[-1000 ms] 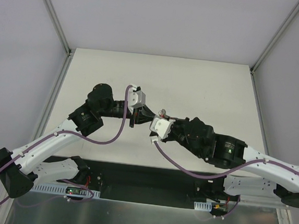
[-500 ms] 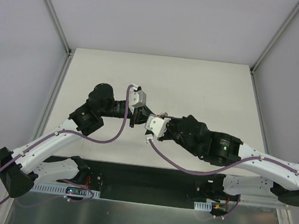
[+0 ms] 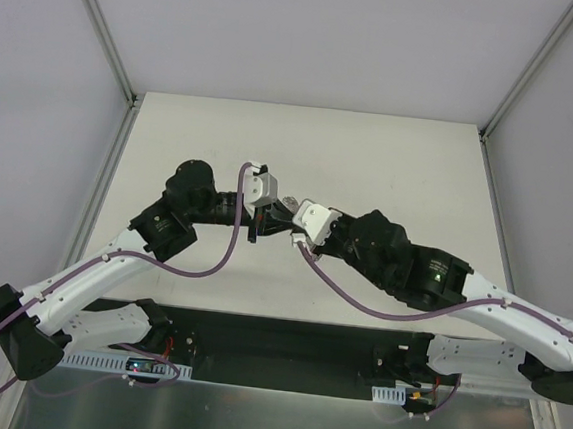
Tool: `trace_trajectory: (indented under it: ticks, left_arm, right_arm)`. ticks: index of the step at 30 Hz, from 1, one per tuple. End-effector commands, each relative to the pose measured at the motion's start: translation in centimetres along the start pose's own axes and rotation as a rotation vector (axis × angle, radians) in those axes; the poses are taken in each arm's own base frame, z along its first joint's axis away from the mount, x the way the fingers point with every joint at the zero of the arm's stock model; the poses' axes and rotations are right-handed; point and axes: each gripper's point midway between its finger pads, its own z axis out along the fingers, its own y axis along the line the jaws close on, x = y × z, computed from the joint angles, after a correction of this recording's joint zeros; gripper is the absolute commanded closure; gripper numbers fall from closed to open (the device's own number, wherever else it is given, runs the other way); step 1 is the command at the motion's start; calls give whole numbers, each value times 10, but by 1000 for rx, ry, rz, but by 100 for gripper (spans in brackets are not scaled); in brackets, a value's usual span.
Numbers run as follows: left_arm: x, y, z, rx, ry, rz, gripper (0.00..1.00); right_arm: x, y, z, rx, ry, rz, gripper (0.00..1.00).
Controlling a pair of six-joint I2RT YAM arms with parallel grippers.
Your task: Remove the keys from the keyring
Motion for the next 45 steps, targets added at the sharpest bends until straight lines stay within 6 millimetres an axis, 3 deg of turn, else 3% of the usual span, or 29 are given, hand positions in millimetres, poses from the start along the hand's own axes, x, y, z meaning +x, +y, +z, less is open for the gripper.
trace_trajectory:
  ticks: [1,10,29,45]
  left_arm:
    - [-15,-15,-3,68,-48,60,100]
    - [-14,-10,-1,41,-43,49,100]
    - [-10,-4,4,29,-33,33,100]
    - [-8,8,2,-43,-35,44,100]
  right_arm:
    - [-11,-16,-10,53,-50,81,99]
    - [-29,-2,-12,-42,-144,85,99]
    - [-40,12,-4,-118,-150,84,99]
    - [-43,3,-9,-108,-112,103,99]
